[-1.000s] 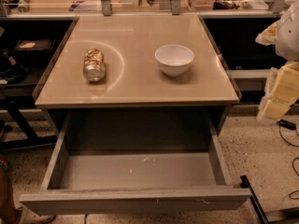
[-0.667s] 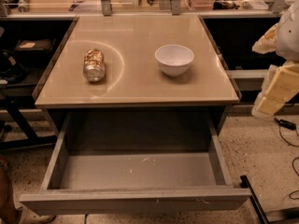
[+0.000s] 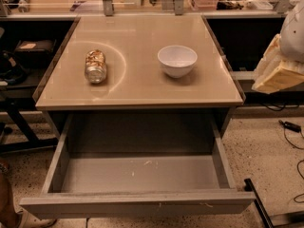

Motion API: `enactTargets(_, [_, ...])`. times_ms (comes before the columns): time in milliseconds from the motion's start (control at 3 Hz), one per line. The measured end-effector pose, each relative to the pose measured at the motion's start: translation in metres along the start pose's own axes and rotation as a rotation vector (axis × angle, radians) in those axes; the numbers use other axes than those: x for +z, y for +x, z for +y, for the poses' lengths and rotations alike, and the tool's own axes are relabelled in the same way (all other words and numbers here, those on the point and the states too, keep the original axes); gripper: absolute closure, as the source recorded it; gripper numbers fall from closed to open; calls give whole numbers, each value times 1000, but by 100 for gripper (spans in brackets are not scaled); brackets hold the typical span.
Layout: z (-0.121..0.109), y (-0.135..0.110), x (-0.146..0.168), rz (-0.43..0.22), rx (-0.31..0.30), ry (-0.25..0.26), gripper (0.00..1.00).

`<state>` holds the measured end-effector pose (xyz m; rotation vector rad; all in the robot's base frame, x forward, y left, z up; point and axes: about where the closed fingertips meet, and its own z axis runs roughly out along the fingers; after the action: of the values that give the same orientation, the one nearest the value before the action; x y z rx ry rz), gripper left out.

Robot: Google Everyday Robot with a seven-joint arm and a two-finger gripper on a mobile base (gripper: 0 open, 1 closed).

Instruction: Close top drawer

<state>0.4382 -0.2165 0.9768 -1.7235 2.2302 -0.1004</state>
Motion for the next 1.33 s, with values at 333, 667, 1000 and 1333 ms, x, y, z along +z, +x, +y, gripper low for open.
enactTargets(333, [0, 0, 0, 0, 0, 0, 88])
enactTargets(667, [-1, -1, -1, -2, -2, 5, 100])
enactTargets(1000, [18, 13, 14, 47, 0, -11, 100])
enactTargets(1333, [72, 45, 47, 120, 32, -103, 100])
